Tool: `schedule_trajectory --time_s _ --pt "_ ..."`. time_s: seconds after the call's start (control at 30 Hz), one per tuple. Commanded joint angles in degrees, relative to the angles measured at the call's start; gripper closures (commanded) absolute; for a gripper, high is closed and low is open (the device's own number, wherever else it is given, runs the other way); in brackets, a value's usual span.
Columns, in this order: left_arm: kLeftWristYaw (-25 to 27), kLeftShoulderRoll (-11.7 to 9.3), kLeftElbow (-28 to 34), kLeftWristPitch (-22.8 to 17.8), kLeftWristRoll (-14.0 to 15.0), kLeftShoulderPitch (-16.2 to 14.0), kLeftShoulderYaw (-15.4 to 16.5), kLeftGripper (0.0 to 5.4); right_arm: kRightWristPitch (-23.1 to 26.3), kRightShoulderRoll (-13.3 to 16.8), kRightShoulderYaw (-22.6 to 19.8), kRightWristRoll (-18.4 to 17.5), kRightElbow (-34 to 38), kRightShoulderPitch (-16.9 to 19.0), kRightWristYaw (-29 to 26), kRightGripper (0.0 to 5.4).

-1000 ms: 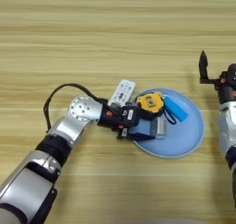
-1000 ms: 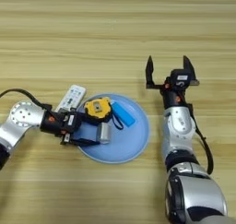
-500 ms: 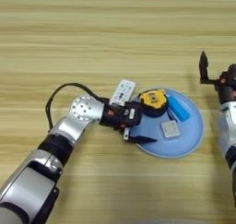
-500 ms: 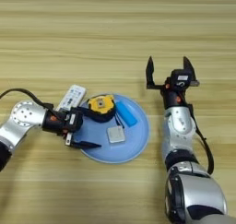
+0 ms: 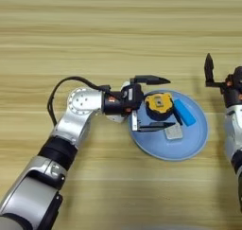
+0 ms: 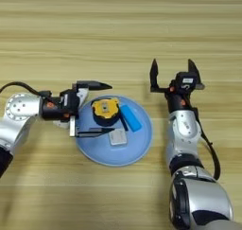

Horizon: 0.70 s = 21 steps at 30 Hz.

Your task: Move the objects on the table

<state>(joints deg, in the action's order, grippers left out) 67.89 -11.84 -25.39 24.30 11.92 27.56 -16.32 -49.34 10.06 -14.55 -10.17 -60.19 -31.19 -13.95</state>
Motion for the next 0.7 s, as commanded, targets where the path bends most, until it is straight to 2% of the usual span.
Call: schedule_trajectory --time_s 0.03,0.23,0.5,0.57,0.63,0.7 --pt "-1.82 0.41 2.89 -1.48 2.58 -0.07 2.34 0.03 0.45 0.29 -0.40 -0.34 -0.42 -1.21 -0.31 0.00" --pt "-6.84 2.28 1.60 -3.00 6.33 1.48 7.72 0.03 0.33 0.32 -0.47 -0.25 -0.57 -1.25 -0.52 0.00" --pt "-13.02 3.40 -6.95 -0.43 5.41 1.92 12.27 0.03 -0.30 0.19 -0.70 -0.63 -0.41 -1.16 -1.36 0.00" --pt "-16.17 3.54 -11.33 1.07 4.41 2.56 13.87 0.03 -0.63 0.19 -0.64 -0.54 -0.33 -1.08 -1.49 0.00" --pt "-22.07 3.17 -18.79 3.65 1.54 4.13 15.30 0.03 -1.19 0.25 -0.36 0.09 -0.28 -0.95 -1.28 0.00" --pt "-26.51 3.13 -25.12 4.49 0.62 5.61 17.01 0.03 -1.81 0.28 -0.02 0.74 -0.29 -0.82 -1.10 0.00"
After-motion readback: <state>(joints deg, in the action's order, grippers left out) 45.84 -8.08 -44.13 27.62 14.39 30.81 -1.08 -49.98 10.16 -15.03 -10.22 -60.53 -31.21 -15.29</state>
